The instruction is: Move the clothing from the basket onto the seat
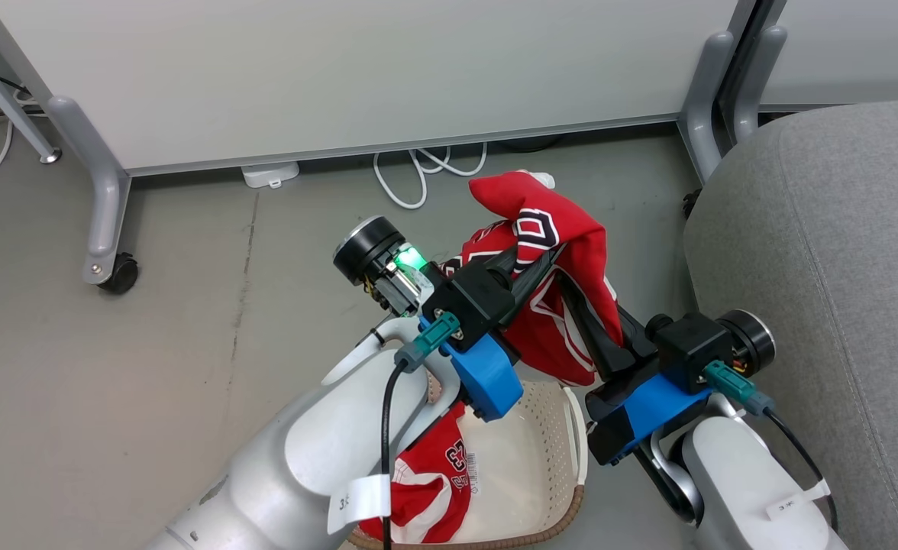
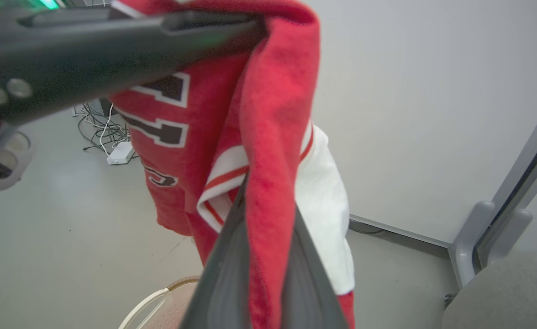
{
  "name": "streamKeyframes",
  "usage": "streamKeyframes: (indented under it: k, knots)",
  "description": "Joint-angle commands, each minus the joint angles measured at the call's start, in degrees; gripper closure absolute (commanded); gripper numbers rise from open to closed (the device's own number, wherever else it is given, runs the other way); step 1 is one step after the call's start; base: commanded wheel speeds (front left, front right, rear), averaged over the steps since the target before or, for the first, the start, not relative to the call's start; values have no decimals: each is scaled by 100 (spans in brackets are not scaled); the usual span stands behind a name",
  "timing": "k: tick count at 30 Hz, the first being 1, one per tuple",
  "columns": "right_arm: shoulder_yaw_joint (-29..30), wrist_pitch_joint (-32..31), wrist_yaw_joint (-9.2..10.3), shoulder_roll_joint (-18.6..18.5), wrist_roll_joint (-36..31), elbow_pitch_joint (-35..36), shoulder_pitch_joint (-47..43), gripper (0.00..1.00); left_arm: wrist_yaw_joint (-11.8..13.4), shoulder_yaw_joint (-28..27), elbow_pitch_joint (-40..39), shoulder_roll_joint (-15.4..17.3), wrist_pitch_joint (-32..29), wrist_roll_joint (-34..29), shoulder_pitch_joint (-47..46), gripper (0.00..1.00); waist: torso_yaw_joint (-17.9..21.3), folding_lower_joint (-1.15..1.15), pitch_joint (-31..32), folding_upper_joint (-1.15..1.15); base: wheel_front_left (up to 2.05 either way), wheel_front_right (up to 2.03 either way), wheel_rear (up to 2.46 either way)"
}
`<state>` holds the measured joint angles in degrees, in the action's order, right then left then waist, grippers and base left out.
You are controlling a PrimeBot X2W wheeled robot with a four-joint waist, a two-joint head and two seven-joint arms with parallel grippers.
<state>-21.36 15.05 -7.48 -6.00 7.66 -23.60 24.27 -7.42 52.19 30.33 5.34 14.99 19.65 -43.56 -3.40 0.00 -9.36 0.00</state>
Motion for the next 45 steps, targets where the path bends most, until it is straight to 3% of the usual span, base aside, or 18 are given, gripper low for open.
streamKeyframes:
  k: [1, 2, 3, 4, 21, 45]
  knots:
    - [18, 20, -3, 2, 27, 30, 24, 100, -8, -8, 8, 19, 30, 15, -40, 100, 1, 0, -4, 0, 0, 0, 0]
    - [23, 20, -3, -4, 29, 33, 23, 100, -8, -15, 12, 17, 30, 22, -41, 95, 2, 0, -6, 0, 0, 0, 0]
    - [29, 20, -3, -12, 31, 35, 23, 100, -8, -44, 8, 13, 30, 26, -39, 18, 1, 0, -10, 0, 0, 0, 0]
    - [33, 20, -3, -20, 39, 38, 21, 100, -8, -71, 7, 10, 30, 17, -35, 0, 0, 0, -10, 0, 0, 0, 0]
    - [321, 21, -3, -11, 92, 244, -23, 100, -8, -95, 184, 27, 28, -72, 75, 0, 134, 0, -91, 0, 0, 0, 0]
    - [1552, 22, -3, -86, 17, 728, -318, 100, -8, 205, 118, 75, 23, -96, 160, 0, 1283, 0, -475, 0, 0, 0, 0]
